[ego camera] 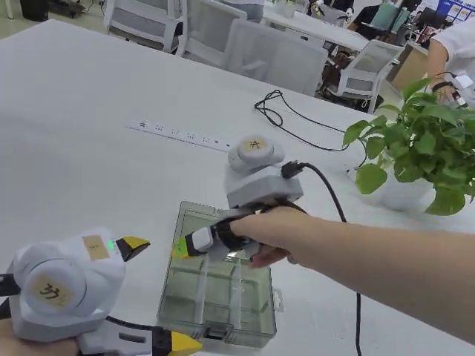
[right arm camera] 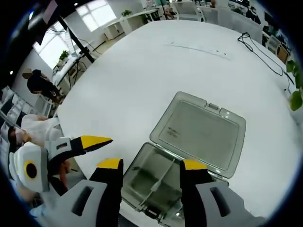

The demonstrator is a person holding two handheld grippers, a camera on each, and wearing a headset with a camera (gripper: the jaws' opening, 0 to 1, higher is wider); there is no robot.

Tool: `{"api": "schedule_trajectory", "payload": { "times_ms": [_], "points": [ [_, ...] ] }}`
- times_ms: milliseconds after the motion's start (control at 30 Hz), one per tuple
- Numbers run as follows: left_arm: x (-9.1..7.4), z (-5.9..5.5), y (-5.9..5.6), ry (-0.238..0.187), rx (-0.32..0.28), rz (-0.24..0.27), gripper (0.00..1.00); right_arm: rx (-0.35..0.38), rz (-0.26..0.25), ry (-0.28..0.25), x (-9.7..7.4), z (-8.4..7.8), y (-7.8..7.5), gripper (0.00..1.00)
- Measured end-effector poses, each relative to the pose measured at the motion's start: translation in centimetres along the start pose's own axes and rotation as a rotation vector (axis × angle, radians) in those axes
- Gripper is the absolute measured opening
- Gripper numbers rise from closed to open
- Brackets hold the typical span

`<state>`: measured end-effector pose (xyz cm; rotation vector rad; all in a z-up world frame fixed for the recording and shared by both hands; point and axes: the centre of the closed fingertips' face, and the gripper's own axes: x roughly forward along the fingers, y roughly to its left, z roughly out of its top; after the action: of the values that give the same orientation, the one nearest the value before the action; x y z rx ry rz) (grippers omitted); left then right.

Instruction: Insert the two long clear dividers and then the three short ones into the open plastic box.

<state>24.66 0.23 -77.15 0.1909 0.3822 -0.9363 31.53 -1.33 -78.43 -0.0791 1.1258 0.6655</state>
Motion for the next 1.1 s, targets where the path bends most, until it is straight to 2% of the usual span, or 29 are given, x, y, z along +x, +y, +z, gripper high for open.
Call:
{"api": "schedule_trajectory", "payload": {
  "times_ms": [100, 133, 167, 233, 333, 433, 567, 600, 633, 733, 767, 900, 933, 1100],
  "points": [
    [0.0, 0.0, 0.0, 0.002, 0.001, 0.000, 0.96, -0.004, 0.005, -0.054, 0.1, 0.6, -0.3, 0.60],
    [0.0, 0.0, 0.0, 0.002, 0.002, 0.000, 0.96, -0.018, 0.011, -0.101, 0.1, 1.2, -0.4, 0.62],
    [0.0, 0.0, 0.0, 0.001, 0.002, 0.001, 0.96, -0.007, 0.002, -0.096, 0.1, 1.0, -0.6, 0.67],
    [0.0, -0.1, 0.0, 0.003, -0.001, 0.001, 0.96, -0.010, 0.016, -0.130, 0.1, 1.4, -0.4, 0.72],
    [0.0, -0.1, 0.0, 0.002, -0.001, 0.001, 0.96, -0.063, -0.004, -0.194, 0.1, 2.1, -0.6, 0.81],
    [0.0, 0.0, 0.1, 0.002, -0.002, 0.004, 0.96, -0.087, -0.002, -0.211, 0.2, 2.2, -0.5, 0.89],
    [-0.1, 0.0, 0.2, -0.003, -0.005, 0.008, 0.97, -0.102, -0.004, -0.293, 0.1, 3.2, -0.4, 0.99],
    [-0.1, 0.0, 0.2, -0.003, -0.005, 0.011, 0.97, -0.110, 0.009, -0.311, 0.0, 3.3, -0.1, 1.00],
    [-0.1, 0.0, 0.3, -0.004, -0.005, 0.012, 0.97, -0.111, 0.004, -0.303, 0.0, 3.2, -0.2, 1.00],
    [-0.2, 0.1, 0.4, -0.009, -0.006, 0.016, 0.97, -0.133, 0.009, -0.327, 0.0, 3.4, -0.1, 1.00],
    [-0.2, 0.1, 0.4, -0.009, -0.006, 0.018, 0.97, -0.150, 0.010, -0.369, -0.2, 4.0, -0.1, 1.00],
    [-0.2, 0.3, 0.5, -0.015, -0.011, 0.022, 0.97, -0.134, 0.013, -0.374, -0.3, 3.8, -0.2, 1.00],
    [-0.2, 0.2, 0.5, -0.014, -0.012, 0.023, 0.97, -0.104, 0.025, -0.402, -0.4, 4.1, -0.2, 1.00],
    [-0.2, 0.2, 0.4, -0.010, -0.012, 0.024, 0.97, -0.094, 0.017, -0.429, -1.3, 4.0, -1.1, 1.00]
  ]
}}
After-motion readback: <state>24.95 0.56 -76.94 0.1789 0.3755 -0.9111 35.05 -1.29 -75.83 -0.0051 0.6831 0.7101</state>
